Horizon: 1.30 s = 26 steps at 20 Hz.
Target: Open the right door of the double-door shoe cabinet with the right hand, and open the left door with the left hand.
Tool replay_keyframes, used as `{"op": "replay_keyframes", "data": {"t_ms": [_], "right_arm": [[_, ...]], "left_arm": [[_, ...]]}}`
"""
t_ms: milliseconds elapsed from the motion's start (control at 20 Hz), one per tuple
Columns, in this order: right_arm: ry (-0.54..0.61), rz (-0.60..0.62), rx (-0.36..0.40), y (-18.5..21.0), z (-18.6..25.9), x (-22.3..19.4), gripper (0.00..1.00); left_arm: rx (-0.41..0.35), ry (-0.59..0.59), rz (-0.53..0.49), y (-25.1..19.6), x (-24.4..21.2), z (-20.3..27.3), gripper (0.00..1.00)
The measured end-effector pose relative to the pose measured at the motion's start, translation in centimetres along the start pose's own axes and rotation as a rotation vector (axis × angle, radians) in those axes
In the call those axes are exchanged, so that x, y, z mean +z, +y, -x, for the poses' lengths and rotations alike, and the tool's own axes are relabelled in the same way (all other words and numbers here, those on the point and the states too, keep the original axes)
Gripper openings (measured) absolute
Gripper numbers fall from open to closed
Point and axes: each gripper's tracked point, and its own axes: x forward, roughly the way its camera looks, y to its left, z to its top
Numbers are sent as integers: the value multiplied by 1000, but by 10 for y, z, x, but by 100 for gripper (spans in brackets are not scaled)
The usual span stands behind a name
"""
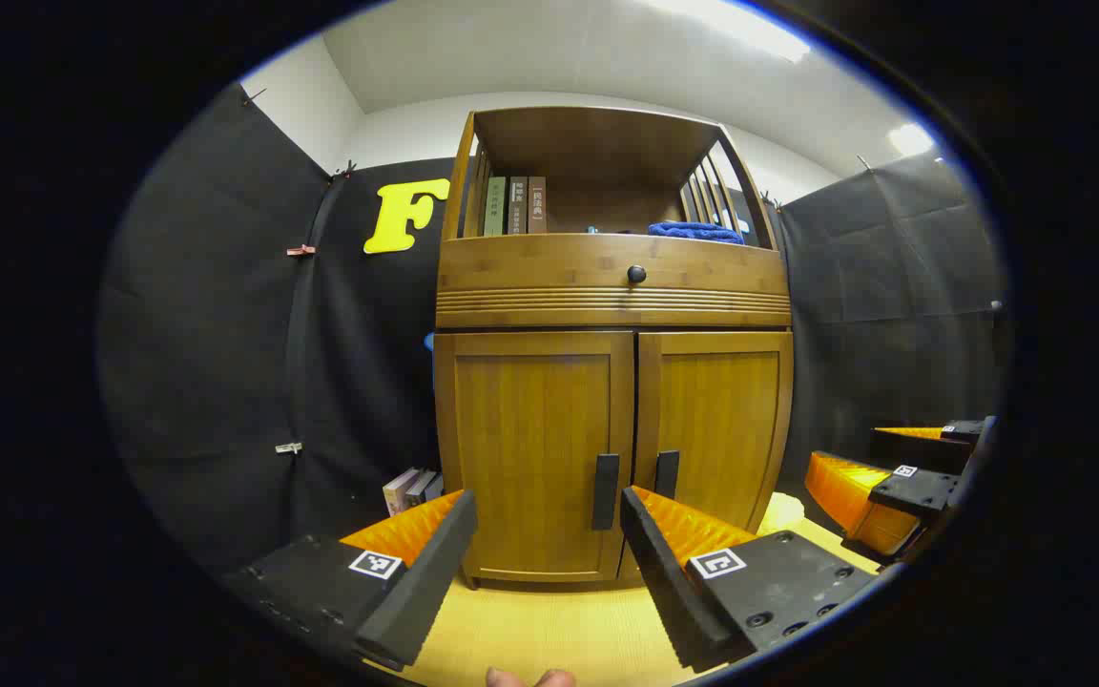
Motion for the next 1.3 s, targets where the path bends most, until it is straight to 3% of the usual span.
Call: {"op": "replay_keyframes", "data": {"t_ms": [1300], "right_arm": [[10, -11, 17, 11, -22, -5, 95]], "left_arm": [[-1, 1, -24, 10, -6, -12, 94]]}}
